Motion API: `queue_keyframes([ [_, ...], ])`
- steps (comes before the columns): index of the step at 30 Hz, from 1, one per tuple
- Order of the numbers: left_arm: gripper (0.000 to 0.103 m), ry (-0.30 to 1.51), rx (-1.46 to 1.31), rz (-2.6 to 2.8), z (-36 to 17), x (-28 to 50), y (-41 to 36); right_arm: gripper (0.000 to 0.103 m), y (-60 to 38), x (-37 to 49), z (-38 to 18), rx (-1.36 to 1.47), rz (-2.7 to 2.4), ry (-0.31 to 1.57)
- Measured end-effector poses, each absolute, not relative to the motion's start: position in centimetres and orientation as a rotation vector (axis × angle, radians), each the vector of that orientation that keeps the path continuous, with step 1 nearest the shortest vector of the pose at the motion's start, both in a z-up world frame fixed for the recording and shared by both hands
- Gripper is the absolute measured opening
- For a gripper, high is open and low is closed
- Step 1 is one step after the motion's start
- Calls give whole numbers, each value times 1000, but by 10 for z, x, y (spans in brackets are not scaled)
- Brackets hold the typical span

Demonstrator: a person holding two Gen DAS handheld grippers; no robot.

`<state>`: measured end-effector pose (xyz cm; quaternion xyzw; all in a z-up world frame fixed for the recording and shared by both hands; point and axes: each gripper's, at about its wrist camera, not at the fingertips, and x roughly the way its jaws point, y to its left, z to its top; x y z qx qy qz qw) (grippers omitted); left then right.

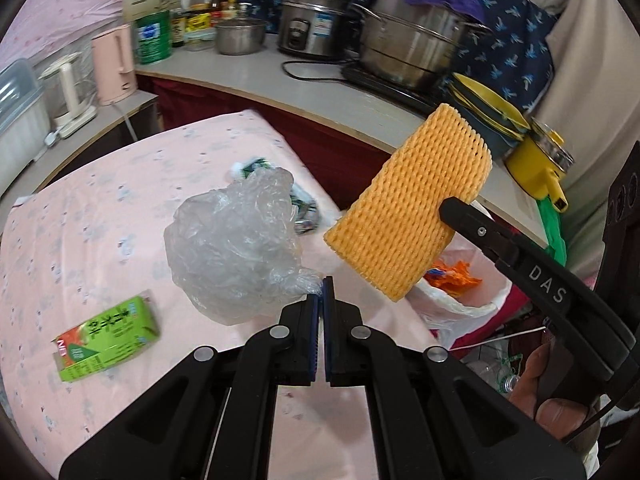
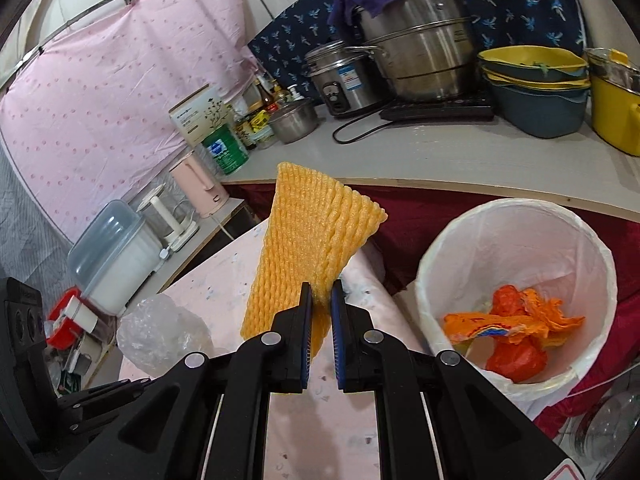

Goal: Collect trash
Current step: 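Lift the foam net with the right gripper while the left gripper lifts the plastic bag toward the bin, then open both grippers over the bin to drop the plastic bag and foam net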

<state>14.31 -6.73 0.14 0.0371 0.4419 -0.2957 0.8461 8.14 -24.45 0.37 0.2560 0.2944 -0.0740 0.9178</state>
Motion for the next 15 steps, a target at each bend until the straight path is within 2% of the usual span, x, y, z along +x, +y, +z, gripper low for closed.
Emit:
queue_keyframes([
  [15,1,959,242,-806,-14,114,-196,9,-357,14,-31,641,-390,574],
])
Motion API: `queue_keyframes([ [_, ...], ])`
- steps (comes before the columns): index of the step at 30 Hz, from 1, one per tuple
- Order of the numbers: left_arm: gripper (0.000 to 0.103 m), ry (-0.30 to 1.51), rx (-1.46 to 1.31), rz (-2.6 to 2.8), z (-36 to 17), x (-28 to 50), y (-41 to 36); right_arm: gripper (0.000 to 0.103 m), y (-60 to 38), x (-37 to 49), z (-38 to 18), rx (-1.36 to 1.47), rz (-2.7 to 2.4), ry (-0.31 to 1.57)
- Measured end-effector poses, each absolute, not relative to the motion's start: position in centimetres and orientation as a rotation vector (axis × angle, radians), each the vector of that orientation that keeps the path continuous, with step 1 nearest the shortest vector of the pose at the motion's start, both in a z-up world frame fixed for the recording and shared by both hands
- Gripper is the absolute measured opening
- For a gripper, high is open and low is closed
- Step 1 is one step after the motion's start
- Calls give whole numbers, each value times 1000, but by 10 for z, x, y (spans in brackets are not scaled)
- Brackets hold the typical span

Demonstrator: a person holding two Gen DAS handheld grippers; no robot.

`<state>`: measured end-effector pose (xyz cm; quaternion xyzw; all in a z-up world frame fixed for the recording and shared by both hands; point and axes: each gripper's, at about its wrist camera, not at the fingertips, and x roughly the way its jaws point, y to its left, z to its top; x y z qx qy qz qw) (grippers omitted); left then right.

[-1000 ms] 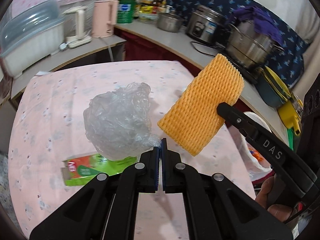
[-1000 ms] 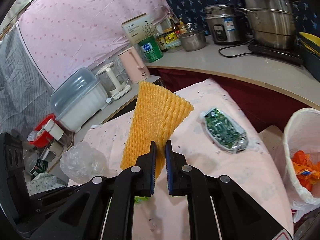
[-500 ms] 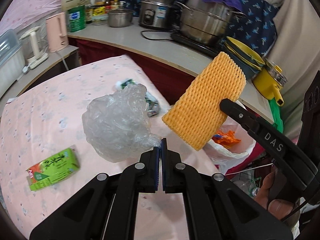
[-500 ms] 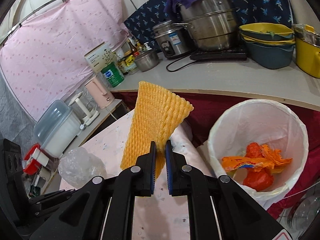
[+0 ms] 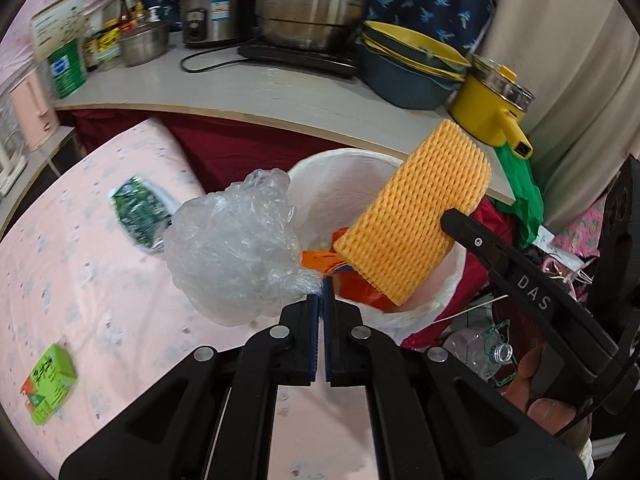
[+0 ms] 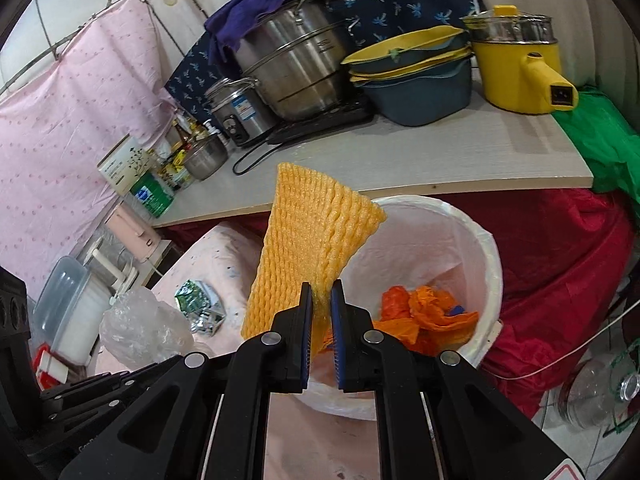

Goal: Collect trash
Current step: 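Open both grippers over the bin to drop the plastic bag and foam net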

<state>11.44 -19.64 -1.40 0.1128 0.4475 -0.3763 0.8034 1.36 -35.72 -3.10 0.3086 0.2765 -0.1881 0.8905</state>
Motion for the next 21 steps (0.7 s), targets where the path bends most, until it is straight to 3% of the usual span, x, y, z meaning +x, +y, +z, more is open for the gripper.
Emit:
queue_keyframes([
  [11,4,955,263,-921,-20,114,-258,9,-408,-19,-53,702,-505,558],
  [13,10,948,263,-918,-19,118,-264,9,-411,-19,-54,704,-511,559],
  [15,36,939,253,-903,-17,123,-266,9,-413,-18,-56,704,-513,559],
  [16,42,930,237,-893,-16,126,-264,9,-413,-17,-56,704,-512,559],
  [21,58,911,203,-852,-13,137,-254,10,-412,-6,-57,694,-495,564],
])
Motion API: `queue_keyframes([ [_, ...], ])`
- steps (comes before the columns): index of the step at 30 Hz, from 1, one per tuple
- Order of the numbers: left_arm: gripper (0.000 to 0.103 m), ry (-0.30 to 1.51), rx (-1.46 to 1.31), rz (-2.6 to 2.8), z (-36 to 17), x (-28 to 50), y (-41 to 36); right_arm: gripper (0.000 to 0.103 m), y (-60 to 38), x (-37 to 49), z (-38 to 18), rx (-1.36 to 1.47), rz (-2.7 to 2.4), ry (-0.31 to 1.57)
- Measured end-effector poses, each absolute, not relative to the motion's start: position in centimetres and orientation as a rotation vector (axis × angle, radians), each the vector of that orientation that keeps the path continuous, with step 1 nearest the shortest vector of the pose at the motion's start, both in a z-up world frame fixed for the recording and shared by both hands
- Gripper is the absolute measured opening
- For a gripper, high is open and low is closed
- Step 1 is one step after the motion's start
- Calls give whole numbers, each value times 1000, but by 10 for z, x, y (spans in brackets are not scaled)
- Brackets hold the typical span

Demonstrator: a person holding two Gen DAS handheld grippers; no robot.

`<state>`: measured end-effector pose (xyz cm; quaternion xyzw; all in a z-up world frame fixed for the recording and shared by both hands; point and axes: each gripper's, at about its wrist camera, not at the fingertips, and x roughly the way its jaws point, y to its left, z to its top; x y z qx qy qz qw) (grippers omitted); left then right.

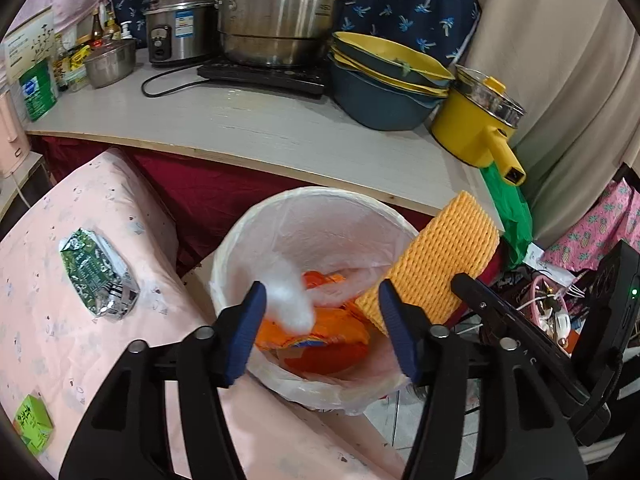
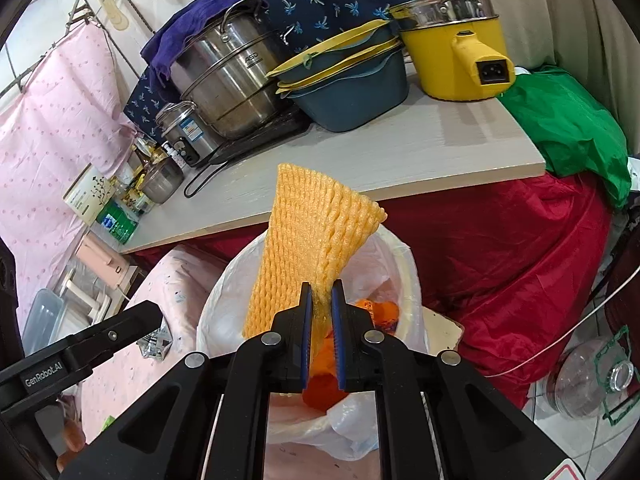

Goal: Collect trash
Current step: 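Open both grippers over the bin to drop the plastic bag and foam net, then move both grippers back over the green wasabi box and green drink carton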

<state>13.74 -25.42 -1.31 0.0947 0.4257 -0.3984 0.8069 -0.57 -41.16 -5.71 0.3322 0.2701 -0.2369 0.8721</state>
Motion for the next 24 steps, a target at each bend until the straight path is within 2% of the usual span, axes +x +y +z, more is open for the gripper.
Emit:
queue_keyframes([
  [5,59,906,176,-812,-12,149,-237,14,-405,10,-55,682,-472,567],
  [10,65,897,153,-765,-10,157,-218,15,-397,23,-50,659,-459,569],
  [13,66,895,142,-744,-11,160,-206,20,-391,27,-46,653,-448,566],
  [17,75,895,117,-706,-10,163,-190,22,-380,31,-40,639,-432,566],
  [24,80,881,87,-653,-7,162,-155,29,-350,41,-25,597,-383,568],
])
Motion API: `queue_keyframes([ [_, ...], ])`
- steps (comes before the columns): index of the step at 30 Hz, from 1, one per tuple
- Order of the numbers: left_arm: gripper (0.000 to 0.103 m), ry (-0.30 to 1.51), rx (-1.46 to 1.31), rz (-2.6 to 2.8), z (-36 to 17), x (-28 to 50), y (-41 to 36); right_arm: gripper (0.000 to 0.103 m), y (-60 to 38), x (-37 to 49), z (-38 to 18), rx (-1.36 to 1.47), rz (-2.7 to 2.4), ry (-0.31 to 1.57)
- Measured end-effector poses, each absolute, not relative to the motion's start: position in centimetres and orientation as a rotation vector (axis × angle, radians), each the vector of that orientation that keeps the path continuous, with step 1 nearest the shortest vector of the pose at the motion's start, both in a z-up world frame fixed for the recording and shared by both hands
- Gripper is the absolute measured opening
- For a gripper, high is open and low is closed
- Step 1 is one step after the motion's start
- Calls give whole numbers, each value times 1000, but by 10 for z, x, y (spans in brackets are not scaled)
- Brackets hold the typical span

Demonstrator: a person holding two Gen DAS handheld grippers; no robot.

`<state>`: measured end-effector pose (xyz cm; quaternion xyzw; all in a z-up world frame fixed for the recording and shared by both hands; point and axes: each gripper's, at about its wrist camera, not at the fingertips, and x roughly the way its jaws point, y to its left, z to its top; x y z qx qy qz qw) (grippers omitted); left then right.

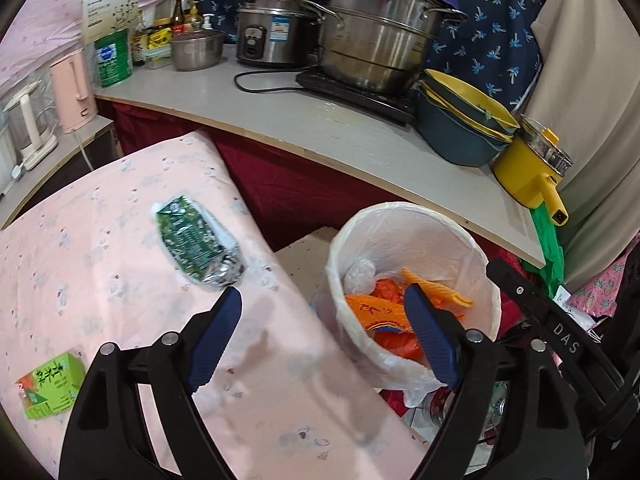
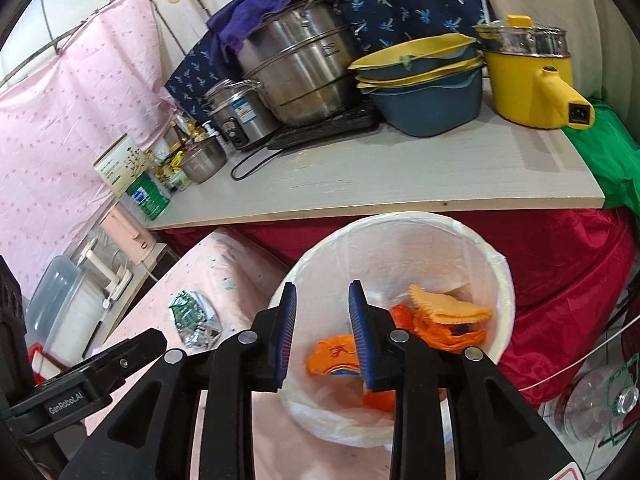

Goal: Collect trash
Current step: 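Move both grippers back over the green wasabi box and green drink carton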

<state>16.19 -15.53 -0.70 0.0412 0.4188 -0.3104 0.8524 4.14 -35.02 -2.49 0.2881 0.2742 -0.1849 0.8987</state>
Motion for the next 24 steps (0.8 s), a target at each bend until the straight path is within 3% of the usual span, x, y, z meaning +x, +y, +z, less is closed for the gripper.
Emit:
queue_keyframes([
  [13,86,870,32,-493,-13,164,-53,39,-267,72,-8,506,-249,606],
  [24,87,818,173,-366,-29,154,23,39,-191,96,-9,446,-123,658],
])
